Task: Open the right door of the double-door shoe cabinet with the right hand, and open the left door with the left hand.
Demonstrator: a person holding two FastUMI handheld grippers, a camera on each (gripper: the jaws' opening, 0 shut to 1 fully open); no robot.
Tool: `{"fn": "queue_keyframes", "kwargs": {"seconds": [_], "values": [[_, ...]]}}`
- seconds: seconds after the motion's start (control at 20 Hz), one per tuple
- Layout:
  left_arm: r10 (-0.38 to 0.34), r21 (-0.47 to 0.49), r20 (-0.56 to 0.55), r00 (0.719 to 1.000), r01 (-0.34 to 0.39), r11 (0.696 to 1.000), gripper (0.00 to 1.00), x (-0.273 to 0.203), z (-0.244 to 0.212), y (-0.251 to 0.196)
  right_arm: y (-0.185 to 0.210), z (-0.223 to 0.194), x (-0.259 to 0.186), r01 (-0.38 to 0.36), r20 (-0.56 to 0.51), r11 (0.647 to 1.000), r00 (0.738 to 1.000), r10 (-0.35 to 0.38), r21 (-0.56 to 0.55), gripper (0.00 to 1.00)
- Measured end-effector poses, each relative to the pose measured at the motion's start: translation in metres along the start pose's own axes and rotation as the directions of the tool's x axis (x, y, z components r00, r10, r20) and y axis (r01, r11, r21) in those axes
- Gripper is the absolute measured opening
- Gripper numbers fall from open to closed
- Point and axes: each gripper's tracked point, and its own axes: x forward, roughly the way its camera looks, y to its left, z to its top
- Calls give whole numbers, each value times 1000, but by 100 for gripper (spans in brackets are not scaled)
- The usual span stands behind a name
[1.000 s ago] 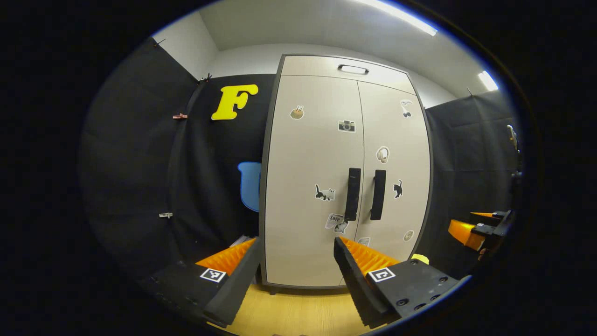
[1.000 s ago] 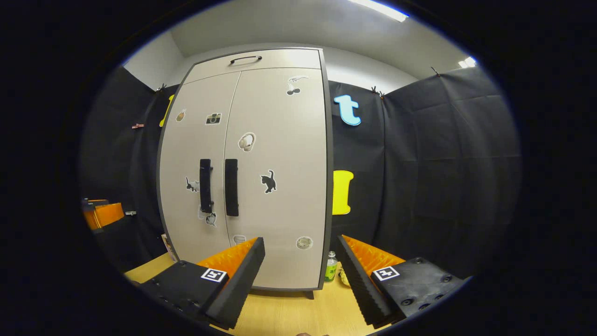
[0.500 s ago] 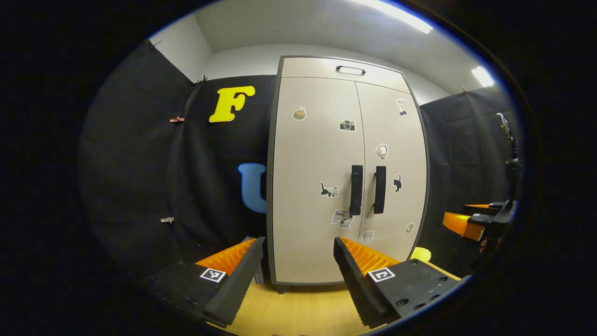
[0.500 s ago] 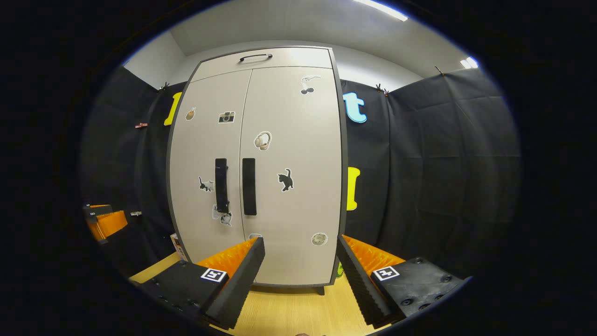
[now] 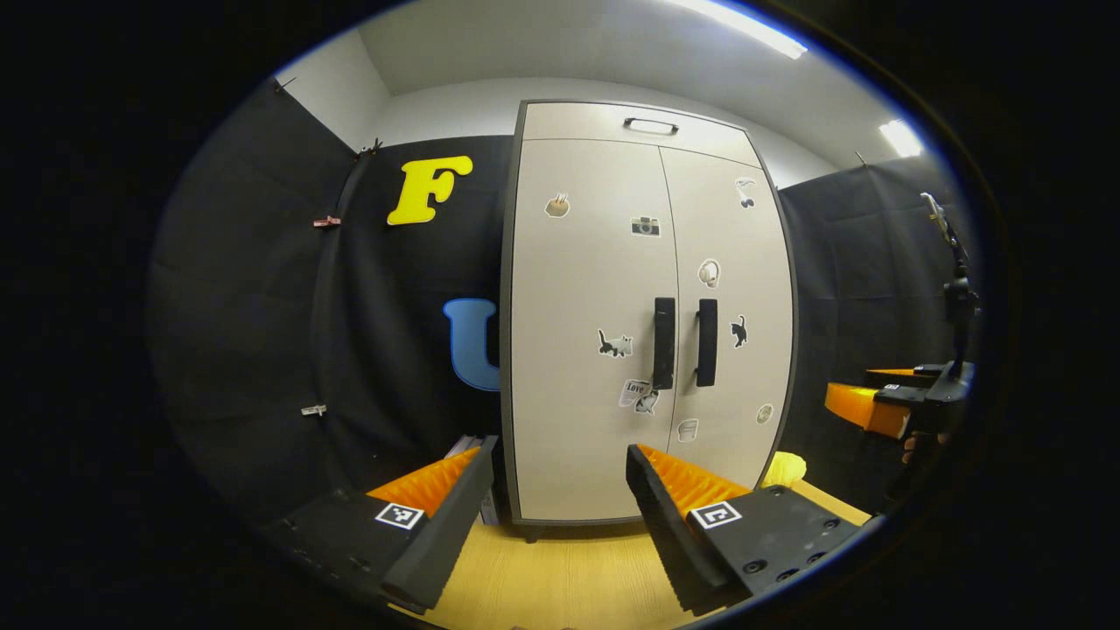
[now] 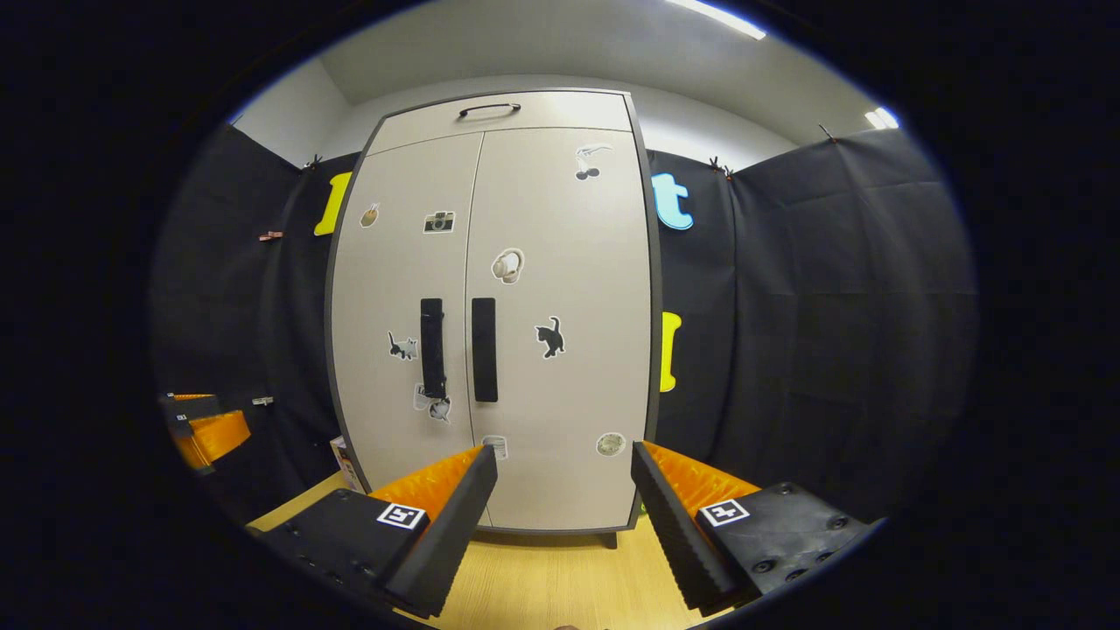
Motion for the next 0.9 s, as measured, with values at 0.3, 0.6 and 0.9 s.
{"fn": "queue_keyframes", "kwargs": {"seconds": [0.3,0.6,0.9], "values": [[6,-28,-42,999,-7,1000,95,-10,-17,5,17,16,23,-30,4,999,1000,30,-16,98],[57,-44,-53,997,-59,997,95,-26,-25,25,43,33,58,-70,3,997,998,70,18,98],[109,-44,-82,991,-113,993,95,-45,-39,44,67,61,107,-90,49,996,995,88,29,97]]}}
